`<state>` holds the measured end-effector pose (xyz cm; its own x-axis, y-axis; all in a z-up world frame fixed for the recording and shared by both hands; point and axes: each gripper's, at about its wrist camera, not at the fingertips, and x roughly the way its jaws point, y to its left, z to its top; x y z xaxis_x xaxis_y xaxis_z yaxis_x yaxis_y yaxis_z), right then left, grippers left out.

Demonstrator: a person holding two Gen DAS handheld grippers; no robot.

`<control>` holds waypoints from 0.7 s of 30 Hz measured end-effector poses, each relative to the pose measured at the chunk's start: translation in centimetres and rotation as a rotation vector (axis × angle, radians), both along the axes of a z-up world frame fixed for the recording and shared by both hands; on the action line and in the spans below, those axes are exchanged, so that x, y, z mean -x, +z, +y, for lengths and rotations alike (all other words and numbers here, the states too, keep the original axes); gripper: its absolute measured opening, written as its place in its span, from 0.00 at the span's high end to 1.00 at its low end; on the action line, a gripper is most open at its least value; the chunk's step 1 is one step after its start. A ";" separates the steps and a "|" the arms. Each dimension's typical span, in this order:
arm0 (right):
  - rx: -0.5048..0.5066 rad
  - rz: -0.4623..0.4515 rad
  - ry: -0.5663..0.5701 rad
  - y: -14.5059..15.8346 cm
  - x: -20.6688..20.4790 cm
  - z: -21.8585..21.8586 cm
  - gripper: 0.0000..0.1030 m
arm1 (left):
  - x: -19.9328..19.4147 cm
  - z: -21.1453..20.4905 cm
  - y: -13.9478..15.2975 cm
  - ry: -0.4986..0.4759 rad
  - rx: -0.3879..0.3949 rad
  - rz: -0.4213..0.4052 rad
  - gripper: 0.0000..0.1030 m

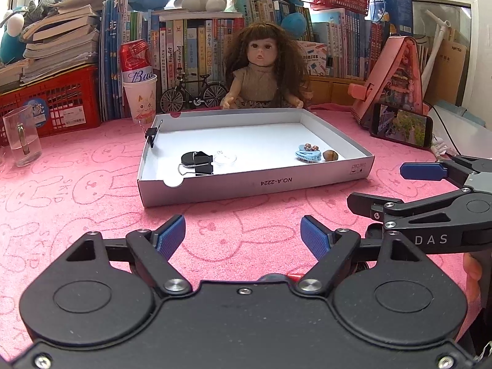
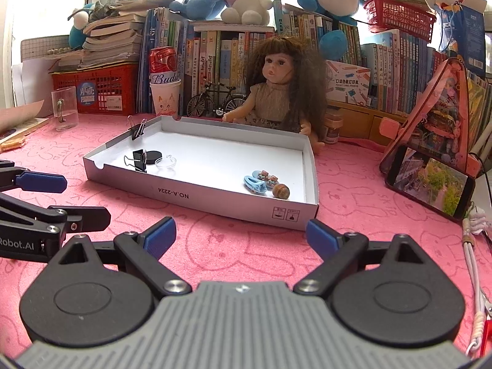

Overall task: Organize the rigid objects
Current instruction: 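Grasp a black round disc with the left tool while the right tool grasps a black open cap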

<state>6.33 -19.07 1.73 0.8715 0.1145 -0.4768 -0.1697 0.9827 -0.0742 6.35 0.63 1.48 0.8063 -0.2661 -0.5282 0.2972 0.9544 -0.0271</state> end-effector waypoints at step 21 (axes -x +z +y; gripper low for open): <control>-0.018 0.014 0.037 -2.0 3.9 -0.3 0.29 | 4.6 0.1 -0.7 -0.070 0.006 0.018 0.48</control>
<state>2.47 -19.39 -0.26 0.8597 0.1556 -0.4866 -0.2071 0.9769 -0.0534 1.73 0.74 0.73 0.7759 -0.3245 -0.5410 0.3625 0.9312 -0.0386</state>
